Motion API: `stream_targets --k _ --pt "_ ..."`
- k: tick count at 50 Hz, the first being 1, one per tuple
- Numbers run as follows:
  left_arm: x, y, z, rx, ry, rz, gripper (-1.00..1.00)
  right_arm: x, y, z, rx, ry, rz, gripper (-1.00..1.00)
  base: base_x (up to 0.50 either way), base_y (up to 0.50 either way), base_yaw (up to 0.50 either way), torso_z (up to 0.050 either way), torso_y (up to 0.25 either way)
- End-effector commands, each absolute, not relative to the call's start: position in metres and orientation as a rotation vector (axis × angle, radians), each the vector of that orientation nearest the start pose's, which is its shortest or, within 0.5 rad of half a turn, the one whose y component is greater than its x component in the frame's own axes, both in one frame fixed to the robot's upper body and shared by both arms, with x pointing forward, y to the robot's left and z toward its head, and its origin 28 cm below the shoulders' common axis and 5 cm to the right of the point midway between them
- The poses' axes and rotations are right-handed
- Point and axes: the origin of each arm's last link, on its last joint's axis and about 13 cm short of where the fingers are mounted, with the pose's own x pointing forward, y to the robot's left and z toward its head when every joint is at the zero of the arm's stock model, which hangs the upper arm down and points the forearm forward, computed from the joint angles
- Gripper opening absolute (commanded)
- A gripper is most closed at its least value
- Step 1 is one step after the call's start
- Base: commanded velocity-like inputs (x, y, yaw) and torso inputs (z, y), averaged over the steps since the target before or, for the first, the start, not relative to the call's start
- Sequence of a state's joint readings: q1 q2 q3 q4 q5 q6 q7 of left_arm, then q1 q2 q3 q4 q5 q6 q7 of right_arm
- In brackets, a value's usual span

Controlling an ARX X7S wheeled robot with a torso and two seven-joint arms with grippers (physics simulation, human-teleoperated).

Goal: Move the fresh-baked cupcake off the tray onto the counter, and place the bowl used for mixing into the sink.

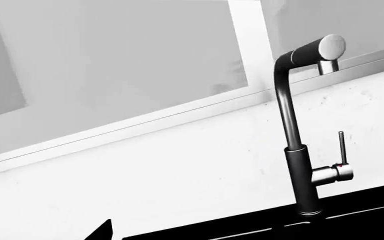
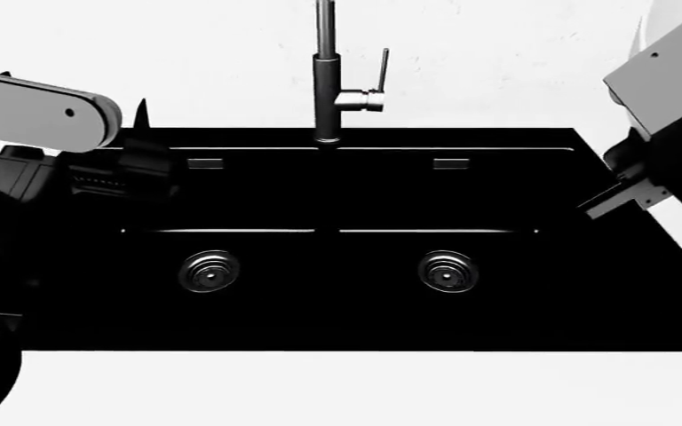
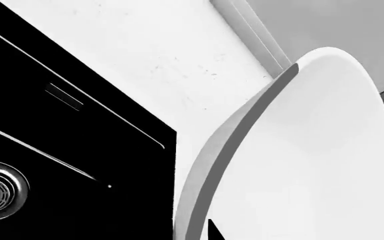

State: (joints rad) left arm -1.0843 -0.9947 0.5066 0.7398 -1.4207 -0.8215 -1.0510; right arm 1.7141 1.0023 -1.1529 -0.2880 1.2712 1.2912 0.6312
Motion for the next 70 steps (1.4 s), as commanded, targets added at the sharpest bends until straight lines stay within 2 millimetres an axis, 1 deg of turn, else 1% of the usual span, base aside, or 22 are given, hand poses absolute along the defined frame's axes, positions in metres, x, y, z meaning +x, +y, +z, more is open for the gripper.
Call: stream_targets --k 1,16,25,28,35,38,42,49,57,63,69,70 --pt "0.202 0.247 0.282 0.281 -0.206 0.064 1.00 0.256 -0.199 0.316 -0.799 0.315 -0.086 -1.00 0.00 0.50 0.00 0.000 0.000" --pt "0.202 0.248 0.281 0.282 -0.203 0.065 1.00 0.258 -0.197 0.306 -0.786 0.335 -0.053 -1.00 0.00 0.46 0.00 0.000 0.000" --pt "0.203 0.247 0.281 0.278 -0.203 0.062 1.00 0.258 -0.191 0.305 -0.787 0.343 0.009 -1.00 0.00 0.00 0.00 0.000 0.000" --pt "0.203 0.247 0.280 0.278 -0.204 0.063 1.00 0.258 -0.187 0.299 -0.788 0.357 0.068 -1.00 0.00 0.00 0.00 0.000 0.000" --pt "0.203 0.247 0.279 0.277 -0.203 0.063 1.00 0.264 -0.177 0.293 -0.784 0.368 0.137 -1.00 0.00 0.00 0.00 0.000 0.000" --pt "0.204 0.248 0.276 0.275 -0.197 0.065 1.00 0.267 -0.173 0.284 -0.780 0.387 0.174 -1.00 0.00 0.00 0.00 0.000 0.000" --pt "0.204 0.249 0.276 0.276 -0.194 0.068 1.00 0.272 -0.169 0.279 -0.786 0.402 0.200 -1.00 0.00 0.00 0.00 0.000 0.003" --pt "0.205 0.247 0.275 0.279 -0.193 0.059 1.00 0.273 -0.166 0.273 -0.813 0.448 0.211 -1.00 0.00 0.00 0.00 0.000 0.000" --pt "0.205 0.248 0.275 0.277 -0.192 0.063 1.00 0.283 -0.163 0.260 -0.873 0.541 0.201 -1.00 0.00 0.00 0.00 0.002 0.000" --pt "0.206 0.249 0.274 0.274 -0.190 0.064 1.00 0.285 -0.161 0.258 -0.888 0.557 0.197 -1.00 0.00 0.00 0.00 0.000 0.000" --pt "0.206 0.251 0.273 0.268 -0.189 0.069 1.00 0.291 -0.159 0.251 -0.890 0.577 0.203 -1.00 0.00 0.00 0.00 0.000 0.000" --pt "0.206 0.250 0.272 0.268 -0.188 0.066 1.00 0.292 -0.158 0.248 -0.883 0.577 0.211 -1.00 0.00 0.00 0.00 0.000 0.000"
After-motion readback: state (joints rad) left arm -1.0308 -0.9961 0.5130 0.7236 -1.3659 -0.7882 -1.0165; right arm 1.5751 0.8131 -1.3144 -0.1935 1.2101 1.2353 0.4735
